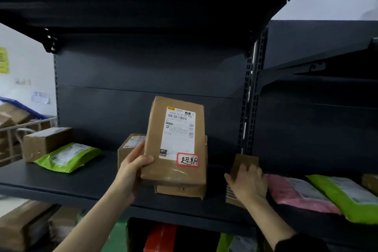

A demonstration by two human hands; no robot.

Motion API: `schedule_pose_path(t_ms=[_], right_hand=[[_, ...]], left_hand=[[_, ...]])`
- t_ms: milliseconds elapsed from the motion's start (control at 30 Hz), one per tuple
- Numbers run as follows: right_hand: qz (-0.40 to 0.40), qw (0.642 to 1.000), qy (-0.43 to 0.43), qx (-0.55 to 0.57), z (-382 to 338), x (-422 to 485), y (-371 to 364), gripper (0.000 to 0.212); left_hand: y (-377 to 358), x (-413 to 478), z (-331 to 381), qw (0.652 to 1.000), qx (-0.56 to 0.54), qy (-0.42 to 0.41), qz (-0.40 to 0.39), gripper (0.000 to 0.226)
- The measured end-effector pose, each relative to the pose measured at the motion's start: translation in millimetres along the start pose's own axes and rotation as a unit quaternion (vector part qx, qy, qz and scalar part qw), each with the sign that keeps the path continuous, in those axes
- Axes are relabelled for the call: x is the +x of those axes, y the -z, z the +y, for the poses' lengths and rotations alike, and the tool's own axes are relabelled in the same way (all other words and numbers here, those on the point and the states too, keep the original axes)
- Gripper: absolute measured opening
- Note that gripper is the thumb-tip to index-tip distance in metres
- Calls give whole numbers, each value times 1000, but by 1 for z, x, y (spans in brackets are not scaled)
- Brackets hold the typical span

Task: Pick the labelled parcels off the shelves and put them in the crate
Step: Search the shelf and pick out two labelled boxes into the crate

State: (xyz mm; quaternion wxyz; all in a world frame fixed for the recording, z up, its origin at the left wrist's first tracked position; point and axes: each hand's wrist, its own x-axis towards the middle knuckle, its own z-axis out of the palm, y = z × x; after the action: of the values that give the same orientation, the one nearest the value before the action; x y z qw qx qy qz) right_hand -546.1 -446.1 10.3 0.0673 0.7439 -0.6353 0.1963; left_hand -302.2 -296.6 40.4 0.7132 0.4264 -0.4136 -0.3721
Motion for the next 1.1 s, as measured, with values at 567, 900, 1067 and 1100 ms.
schedule_pose_path(t_ms=[567, 900, 1067, 1100], right_hand=[[-64, 982, 66, 166, 98, -2, 5, 59], [-22, 695, -183, 695, 131, -19, 7, 9], [-69, 649, -232, 721, 133, -22, 6, 14], [-83, 672, -231, 699, 132, -22, 6, 17]], left_hand=[[-88, -23, -57, 999, 13, 8, 30, 89], [-92, -24, -69, 1000, 6, 7, -15, 82], [-92, -25, -68, 1000, -9, 13, -12, 83], [-91, -26, -68, 1000, -11, 17, -11, 85]])
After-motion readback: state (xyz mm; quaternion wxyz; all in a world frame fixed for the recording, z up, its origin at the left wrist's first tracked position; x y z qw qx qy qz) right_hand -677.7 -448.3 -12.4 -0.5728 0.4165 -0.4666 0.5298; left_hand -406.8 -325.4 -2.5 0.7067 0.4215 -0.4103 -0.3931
